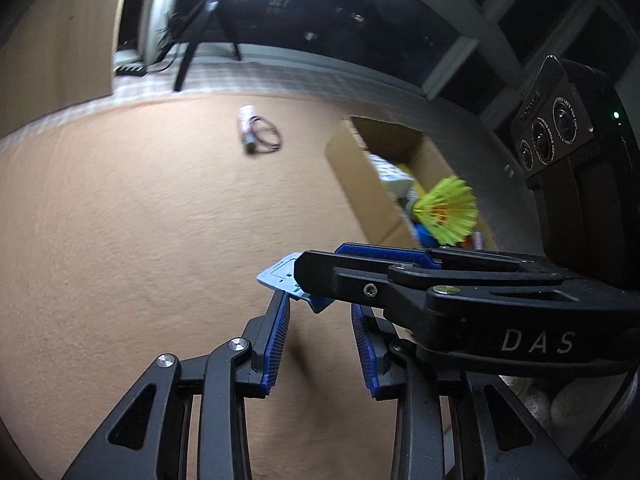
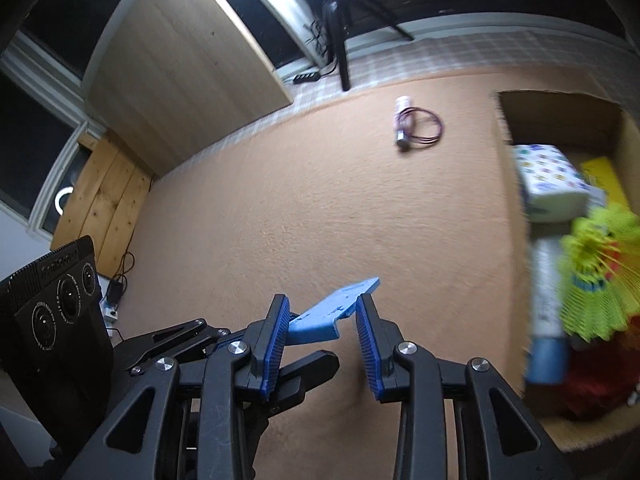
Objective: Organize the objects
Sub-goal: 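Lift the blue stand with the right gripper and drop it into the box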
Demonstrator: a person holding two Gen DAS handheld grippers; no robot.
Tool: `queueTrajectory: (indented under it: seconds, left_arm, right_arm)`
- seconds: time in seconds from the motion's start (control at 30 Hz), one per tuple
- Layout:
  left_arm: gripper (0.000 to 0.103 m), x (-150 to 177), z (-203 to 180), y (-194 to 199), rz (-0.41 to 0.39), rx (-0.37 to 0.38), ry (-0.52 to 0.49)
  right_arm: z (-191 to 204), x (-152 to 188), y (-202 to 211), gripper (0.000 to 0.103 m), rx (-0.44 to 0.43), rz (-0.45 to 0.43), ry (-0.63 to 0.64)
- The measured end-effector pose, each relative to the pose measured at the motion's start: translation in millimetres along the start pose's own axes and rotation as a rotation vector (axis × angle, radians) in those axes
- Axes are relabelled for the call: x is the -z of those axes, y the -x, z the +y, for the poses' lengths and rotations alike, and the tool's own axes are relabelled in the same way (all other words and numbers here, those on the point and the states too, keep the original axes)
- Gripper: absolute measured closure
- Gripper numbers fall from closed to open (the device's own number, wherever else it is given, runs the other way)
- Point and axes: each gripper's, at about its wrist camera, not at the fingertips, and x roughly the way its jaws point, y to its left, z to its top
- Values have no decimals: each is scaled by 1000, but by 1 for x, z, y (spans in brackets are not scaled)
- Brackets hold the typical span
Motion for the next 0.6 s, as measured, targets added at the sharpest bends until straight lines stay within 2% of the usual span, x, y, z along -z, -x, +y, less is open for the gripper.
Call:
queueTrajectory:
  seconds: [0.6]
  left_arm:
    - [69, -12, -128, -10, 9, 148, -209]
  right_arm:
    - [-62, 38, 118, 71, 74, -184, -131]
